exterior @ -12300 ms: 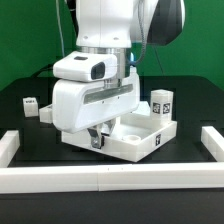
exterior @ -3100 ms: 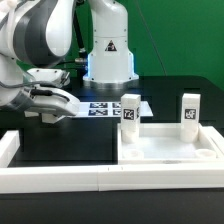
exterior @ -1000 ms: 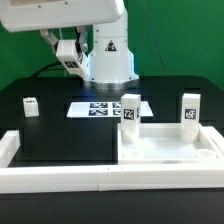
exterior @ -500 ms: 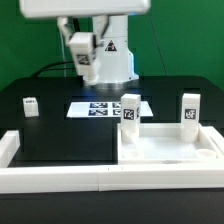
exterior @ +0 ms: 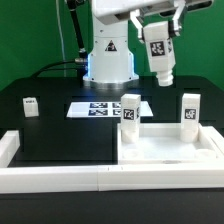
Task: Assemble square table
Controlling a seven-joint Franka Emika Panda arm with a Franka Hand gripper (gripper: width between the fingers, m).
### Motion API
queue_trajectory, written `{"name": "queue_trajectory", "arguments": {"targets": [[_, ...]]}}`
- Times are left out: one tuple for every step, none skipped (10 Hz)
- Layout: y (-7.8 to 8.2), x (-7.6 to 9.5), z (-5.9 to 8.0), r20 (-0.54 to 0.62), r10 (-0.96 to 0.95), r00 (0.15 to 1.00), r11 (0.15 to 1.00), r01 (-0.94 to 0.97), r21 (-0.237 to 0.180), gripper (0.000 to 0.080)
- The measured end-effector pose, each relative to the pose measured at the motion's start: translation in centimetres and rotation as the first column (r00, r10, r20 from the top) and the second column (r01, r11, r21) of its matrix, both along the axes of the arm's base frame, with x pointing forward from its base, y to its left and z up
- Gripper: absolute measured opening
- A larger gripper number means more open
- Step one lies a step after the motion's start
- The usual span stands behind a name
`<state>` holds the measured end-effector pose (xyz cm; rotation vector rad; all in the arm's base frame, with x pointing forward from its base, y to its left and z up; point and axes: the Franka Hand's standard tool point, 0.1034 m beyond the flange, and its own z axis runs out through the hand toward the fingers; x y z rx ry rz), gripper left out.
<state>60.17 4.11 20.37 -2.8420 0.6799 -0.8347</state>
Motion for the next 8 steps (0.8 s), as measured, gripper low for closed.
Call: {"name": "queue_trajectory", "arguments": {"targets": [[0.2,-0.1,-0.3,-0.003,0.0,1.0,1.0,0.0,0.002,0.0291],[0.1,-0.1,-0.3,-0.003,0.0,1.0,1.0,0.0,0.004,0.0291],[0.5,-0.2,-0.7,-0.01,0.001,1.0,1.0,-0.001,0.005,0.0291],[2.7,-0.4,-2.9,-0.04,0.035,0.999,0.999,-0.035,-0.019,0.0291],[4.4,0.2,-4.3,-0.069,0.074,0.995,0.995,-0.079,-0.058,0.0291],[5.1,0.8,-5.3,-0.056,0.122,0.991,0.986,-0.128,-0.108,0.0291],[5.3,0.6,-6.8,-0.049,0.153,0.987,0.977,-0.159,-0.144,0.0291],[5.1,0.5,-6.9,-0.06,0.143,0.988,0.979,-0.15,-0.14,0.0291]]}}
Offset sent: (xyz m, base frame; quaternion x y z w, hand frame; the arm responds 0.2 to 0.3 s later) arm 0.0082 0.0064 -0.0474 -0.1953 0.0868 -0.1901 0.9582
